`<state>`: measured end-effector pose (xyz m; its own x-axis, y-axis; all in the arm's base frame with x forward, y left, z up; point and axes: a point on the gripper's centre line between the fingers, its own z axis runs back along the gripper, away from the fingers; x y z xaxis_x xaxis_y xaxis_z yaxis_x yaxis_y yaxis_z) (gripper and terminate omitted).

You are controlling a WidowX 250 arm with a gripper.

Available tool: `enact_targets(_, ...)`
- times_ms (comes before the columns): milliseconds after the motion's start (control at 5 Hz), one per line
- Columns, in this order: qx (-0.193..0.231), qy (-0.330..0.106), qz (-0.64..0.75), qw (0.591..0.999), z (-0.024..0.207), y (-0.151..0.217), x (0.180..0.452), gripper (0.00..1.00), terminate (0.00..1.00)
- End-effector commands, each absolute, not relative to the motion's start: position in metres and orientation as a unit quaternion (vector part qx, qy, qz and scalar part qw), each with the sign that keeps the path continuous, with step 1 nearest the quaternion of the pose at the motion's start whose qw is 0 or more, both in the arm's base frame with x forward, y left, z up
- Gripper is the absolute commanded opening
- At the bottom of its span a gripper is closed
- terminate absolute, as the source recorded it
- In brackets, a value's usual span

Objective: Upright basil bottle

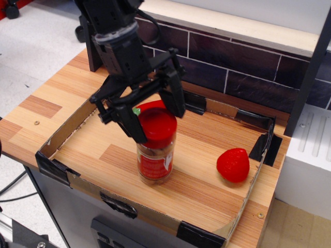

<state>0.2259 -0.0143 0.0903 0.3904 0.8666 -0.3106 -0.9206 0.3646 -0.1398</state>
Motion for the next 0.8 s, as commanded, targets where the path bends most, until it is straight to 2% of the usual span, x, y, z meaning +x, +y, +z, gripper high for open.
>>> enact_targets(0,-0.095,0.043,0.569,0.816,0.102,-0.001,0.232,1.00,0.00)
enact_targets(200,-0.060,0.015,0.563,0.824,0.114,0.001,0.233,1.00,0.00)
enact_targets(400,-0.022,-0.031,0.557,0.829,0.137,-0.003,0.236,1.00,0.00)
enact_targets(600,-0.020,-0.073,0.557,0.827,0.178,-0.004,0.243,1.00,0.00)
